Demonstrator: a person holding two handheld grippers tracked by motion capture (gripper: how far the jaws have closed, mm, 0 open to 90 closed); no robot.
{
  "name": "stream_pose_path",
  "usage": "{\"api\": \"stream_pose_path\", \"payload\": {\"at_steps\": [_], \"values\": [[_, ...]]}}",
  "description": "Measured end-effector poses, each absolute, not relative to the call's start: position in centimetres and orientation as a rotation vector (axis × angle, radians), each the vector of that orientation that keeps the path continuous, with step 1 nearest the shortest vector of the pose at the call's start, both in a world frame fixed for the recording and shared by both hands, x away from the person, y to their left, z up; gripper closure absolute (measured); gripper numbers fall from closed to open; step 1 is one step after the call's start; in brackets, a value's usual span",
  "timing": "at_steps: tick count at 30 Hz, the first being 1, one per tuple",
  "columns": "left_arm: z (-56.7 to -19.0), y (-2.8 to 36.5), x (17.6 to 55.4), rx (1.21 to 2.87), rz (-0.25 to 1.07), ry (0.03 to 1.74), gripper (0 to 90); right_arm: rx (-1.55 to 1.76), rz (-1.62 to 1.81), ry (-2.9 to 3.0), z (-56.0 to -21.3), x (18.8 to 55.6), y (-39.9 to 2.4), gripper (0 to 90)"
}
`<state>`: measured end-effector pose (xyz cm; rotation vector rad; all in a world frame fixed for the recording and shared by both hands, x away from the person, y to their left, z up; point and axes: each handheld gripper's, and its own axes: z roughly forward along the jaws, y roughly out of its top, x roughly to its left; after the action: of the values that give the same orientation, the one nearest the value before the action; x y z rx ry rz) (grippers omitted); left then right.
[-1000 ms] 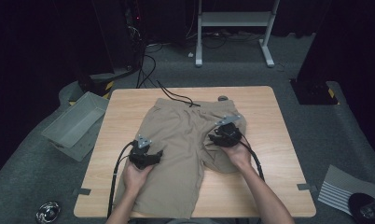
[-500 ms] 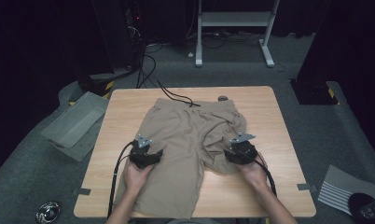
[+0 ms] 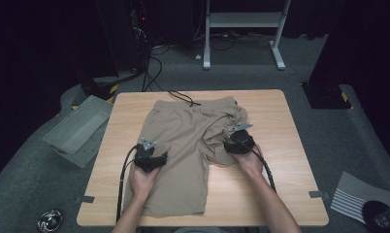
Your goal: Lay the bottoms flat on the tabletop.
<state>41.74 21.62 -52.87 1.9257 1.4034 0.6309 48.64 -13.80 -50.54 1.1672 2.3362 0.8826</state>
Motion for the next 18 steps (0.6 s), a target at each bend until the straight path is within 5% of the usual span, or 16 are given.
{"api": "stream_pose_path", "payload": {"at_steps": [12,18], "values": [[-52.8,21.7,41.7,1.934,0.631,1.401,30.5,1.206,0.929,2.276,-49.6,43.3,-19.8,52.6],[-52.8,21.7,41.7,1.938,0.629,1.400,30.6,1.162,0.892,2.362,-51.2,43.7,-19.6,87.8]]}}
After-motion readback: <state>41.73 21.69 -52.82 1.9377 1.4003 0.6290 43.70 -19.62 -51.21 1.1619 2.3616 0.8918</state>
